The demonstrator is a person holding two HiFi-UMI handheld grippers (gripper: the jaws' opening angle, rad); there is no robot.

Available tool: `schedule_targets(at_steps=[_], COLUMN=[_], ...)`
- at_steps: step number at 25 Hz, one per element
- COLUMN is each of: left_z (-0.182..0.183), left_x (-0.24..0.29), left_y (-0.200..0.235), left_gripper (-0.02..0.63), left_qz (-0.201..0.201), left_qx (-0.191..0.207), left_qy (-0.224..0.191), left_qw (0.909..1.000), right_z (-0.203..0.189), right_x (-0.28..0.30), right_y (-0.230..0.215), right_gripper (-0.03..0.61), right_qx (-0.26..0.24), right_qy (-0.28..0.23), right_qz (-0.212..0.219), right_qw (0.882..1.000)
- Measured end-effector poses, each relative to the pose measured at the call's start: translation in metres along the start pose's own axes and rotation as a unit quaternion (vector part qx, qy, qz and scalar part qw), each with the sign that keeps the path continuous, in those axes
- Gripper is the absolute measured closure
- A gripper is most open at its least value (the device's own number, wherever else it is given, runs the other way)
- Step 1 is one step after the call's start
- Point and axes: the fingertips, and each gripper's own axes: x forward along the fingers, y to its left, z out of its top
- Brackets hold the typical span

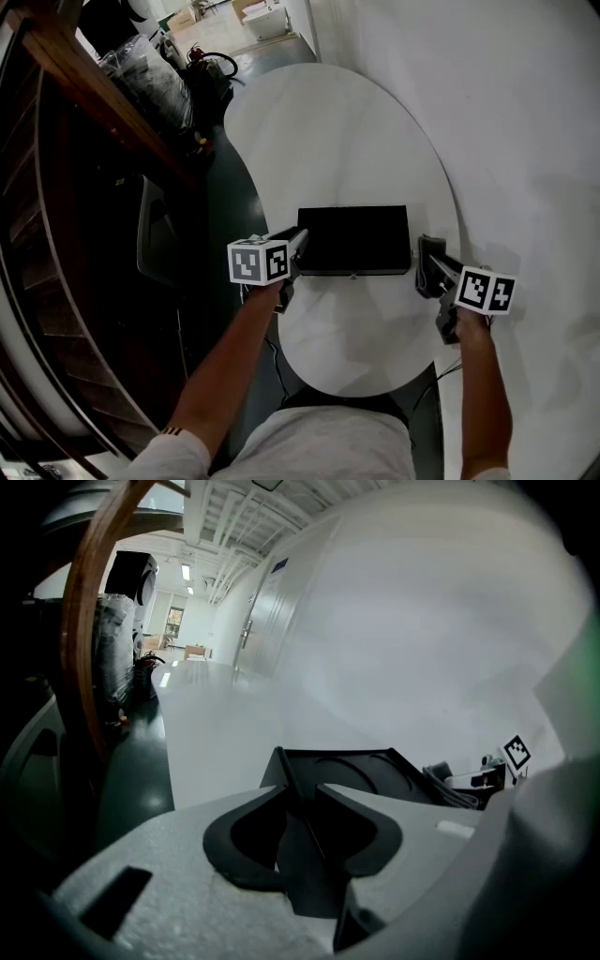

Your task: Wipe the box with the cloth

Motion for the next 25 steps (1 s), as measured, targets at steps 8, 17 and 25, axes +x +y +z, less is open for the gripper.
schedule_targets(at_steps=[8, 17, 25], left_z=[0.0, -0.003, -0.004], left_x=[-0.001, -0.001, -0.001], left_y=[-0.002, -0.002, 0.002], left_gripper=[0.506, 0.506, 0.506], left_qz=[0.0, 0.002, 0.006], left_qx=[-0.003, -0.013, -0.014], left_qy=[0.0, -0.003, -0.003], left_qw=[1.0, 0.9999, 0.9999], right_z=[0.049, 0.058, 0.044], right_x=[0.039, 0.08, 0.091], right_y=[-0.008, -0.018, -0.013], right_gripper=[0.479, 0.479, 0.479], right_qx=[-0.001, 0.014, 0.019], right_qy=[-0.007, 0.01, 0.029], right_qz=[0.011, 0.022, 0.04], right_qw=[1.0, 1.0, 0.999])
